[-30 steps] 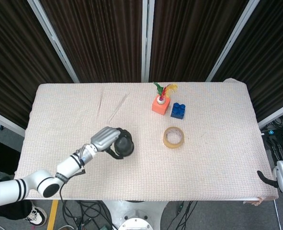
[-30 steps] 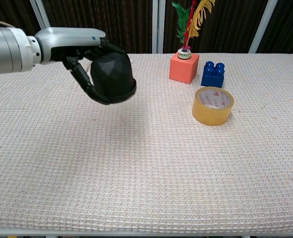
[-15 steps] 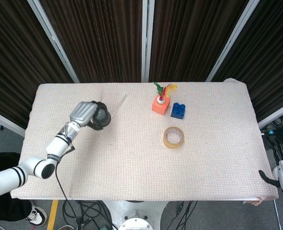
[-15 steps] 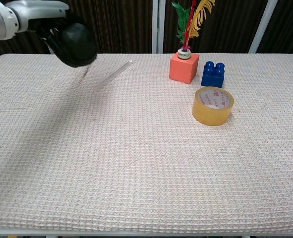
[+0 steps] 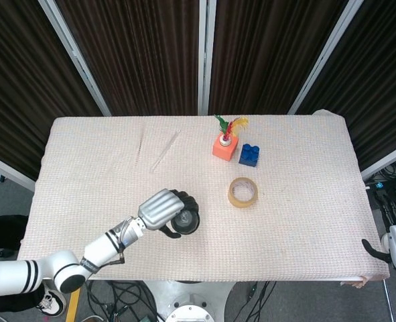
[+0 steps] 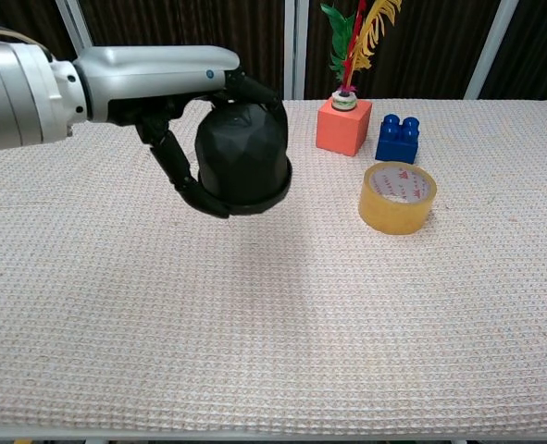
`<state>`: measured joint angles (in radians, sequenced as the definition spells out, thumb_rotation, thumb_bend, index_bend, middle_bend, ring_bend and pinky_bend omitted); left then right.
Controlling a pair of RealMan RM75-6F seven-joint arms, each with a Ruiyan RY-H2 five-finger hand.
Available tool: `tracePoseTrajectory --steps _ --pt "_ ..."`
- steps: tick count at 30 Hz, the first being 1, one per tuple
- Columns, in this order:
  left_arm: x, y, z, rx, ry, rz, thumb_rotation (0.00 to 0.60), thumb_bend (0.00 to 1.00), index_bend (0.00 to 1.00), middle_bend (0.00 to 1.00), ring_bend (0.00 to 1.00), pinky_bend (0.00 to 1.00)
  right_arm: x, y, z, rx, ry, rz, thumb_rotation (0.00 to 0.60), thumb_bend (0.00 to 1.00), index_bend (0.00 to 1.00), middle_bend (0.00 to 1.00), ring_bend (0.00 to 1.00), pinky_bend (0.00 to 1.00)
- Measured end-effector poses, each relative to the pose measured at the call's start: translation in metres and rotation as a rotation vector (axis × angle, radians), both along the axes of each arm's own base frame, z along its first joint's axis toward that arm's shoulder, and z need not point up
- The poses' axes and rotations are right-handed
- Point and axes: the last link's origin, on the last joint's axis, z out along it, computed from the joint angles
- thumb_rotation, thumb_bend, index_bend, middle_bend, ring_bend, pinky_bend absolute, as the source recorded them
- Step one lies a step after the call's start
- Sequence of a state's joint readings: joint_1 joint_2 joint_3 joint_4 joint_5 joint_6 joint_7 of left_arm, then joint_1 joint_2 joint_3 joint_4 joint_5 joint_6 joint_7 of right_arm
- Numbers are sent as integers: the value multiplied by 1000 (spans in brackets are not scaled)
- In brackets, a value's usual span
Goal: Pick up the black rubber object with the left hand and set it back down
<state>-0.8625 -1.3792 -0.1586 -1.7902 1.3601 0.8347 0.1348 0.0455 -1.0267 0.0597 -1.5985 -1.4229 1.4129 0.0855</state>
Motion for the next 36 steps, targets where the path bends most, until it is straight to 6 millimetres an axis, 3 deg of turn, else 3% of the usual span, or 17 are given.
tracePoseTrajectory --steps 2,5,9,13,17,22,24,27,31,36 --pt "-4 5 -1 12 15 24 600 222 462 483 308 416 -1 -1 -1 1 -1 -3 600 145 0 0 0 0" --pt "-29 35 1 83 78 120 600 221 462 483 308 415 -1 -1 -1 2 1 -4 600 146 0 0 0 0" --pt "-86 96 24 265 191 298 600 221 462 484 308 414 -1 -1 -2 4 2 -9 600 146 0 0 0 0" --pt "-117 124 47 377 256 356 600 222 461 483 309 412 0 -1 -5 16 3 -5 600 146 0 0 0 0" --pt "-114 116 42 348 255 326 600 222 457 483 309 413 1 -1 -4 10 3 -1 600 146 0 0 0 0" --pt "-62 58 9 129 130 216 600 222 456 483 308 416 -1 0 -2 5 0 -4 600 145 0 0 0 0" --pt "-38 31 0 27 57 199 600 221 456 483 308 416 -2 0 -2 7 -1 -8 600 146 0 0 0 0" --pt "-20 10 -3 -62 -12 205 600 221 457 483 308 415 -4 -1 -2 8 -3 -14 600 146 0 0 0 0" --pt "-25 20 -2 -68 -38 267 600 222 457 483 309 415 -3 -2 -4 14 -1 -12 600 145 0 0 0 0" --pt "-68 64 9 74 30 349 600 222 457 483 309 412 -2 -2 -5 16 1 -11 600 146 0 0 0 0"
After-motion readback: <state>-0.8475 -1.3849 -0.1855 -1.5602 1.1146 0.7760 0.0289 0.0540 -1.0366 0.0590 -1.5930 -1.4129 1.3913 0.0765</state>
